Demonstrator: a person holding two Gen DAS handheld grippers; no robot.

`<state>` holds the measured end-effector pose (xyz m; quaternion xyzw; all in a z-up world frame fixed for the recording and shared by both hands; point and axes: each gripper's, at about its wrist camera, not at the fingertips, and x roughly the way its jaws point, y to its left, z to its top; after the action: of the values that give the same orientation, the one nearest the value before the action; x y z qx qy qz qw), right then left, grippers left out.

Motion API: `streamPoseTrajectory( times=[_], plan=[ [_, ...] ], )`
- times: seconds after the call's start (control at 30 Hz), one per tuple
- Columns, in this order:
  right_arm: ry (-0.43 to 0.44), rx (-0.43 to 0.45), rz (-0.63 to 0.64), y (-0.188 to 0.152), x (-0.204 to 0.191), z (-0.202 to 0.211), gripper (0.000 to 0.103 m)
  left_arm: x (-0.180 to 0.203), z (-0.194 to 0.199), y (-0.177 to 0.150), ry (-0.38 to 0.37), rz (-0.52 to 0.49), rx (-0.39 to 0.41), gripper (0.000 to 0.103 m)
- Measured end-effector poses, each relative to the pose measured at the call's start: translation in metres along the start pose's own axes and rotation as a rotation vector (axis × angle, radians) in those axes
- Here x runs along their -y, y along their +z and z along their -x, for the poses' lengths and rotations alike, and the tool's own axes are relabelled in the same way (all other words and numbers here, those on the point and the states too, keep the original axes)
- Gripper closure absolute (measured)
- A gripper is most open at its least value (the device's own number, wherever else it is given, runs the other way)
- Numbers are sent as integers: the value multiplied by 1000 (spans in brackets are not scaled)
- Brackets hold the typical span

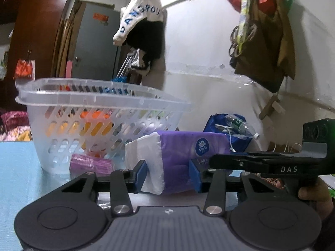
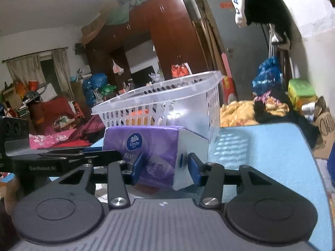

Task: Organize objects
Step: 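Grasp the purple tissue pack between both grippers, then lift the tissue pack over the basket and release it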

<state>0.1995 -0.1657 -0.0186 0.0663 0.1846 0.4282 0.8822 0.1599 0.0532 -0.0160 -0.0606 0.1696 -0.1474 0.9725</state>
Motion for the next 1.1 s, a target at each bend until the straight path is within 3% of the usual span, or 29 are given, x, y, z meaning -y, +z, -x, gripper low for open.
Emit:
streamPoseTrajectory(
  times=[0.17,0.37,0.5,0.67,0.87,1.1],
  plan=[
    [-20,39,61,2,-17,12,57,3,18,-2,-9,-10,39,56],
    [-38,103,143,11,-48,30,58,19,59,10,11,-60,146,57],
    [-36,175,209,40,-73,45,58,33,85,49,38,-133,230,57],
    [-43,247,278,104,-93,41,59,32,94,118,84,-204,292,57],
    [-44,225,289,148,-93,-13,59,-1,61,158,146,-203,245,57],
    [-57,88,256,133,-71,-96,59,-66,-1,150,207,-106,110,57]
  ],
)
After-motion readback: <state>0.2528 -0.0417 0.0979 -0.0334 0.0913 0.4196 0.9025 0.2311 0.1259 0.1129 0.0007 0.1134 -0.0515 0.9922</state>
